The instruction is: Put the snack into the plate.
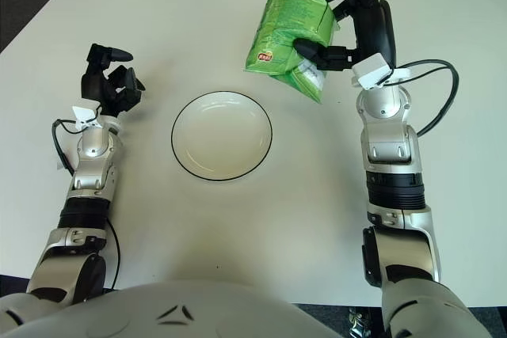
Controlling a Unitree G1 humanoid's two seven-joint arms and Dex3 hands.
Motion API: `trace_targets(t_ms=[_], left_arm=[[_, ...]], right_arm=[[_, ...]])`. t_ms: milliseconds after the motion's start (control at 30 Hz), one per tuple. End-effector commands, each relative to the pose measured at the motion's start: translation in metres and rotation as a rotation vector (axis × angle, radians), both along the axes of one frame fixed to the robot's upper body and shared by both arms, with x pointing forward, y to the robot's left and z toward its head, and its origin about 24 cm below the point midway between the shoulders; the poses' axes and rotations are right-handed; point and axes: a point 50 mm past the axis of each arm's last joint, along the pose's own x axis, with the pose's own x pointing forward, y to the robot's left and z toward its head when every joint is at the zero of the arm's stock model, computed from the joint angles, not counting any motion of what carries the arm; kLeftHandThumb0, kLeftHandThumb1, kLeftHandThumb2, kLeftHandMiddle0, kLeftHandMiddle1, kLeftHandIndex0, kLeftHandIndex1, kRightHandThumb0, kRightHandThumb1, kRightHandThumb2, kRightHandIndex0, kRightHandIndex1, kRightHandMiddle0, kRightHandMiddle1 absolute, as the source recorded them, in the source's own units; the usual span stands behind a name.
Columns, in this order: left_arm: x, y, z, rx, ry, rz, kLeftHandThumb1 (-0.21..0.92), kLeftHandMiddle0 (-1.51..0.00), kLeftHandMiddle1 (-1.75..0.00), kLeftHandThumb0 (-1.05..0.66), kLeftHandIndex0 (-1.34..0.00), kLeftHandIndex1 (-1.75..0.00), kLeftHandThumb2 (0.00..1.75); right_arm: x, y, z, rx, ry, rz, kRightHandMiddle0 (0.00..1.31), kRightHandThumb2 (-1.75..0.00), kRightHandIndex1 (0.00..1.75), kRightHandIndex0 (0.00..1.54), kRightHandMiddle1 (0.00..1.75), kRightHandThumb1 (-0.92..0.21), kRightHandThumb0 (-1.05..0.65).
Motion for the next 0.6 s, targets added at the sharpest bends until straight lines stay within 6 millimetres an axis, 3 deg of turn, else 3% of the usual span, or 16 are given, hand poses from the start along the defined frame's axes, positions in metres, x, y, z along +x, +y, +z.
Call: trace_targets(t_ms=[0, 567], left_arm=[[-0.022, 0.002, -0.054, -0.035, 0.202, 0.023, 0.71, -0.82, -1.75, -0.38, -0.33, -1.75, 0.79], [-0.023, 0.0, -0.054, -0.034, 0.201, 0.021, 0.71, -0.82, -1.75, -0.38, -0.33, -1.75, 0.8]], right_arm=[[-0.002, 0.01, 0.01, -0.004, -0.04, 0.046, 0.69, -0.66, 1.75, 0.9, 1.75, -0.59, 0.17], [-0.01, 0.046, 0.004, -0.071, -0.018, 0.221, 0.68, -0.64, 1.75, 0.92, 1.75, -0.6, 0.15]])
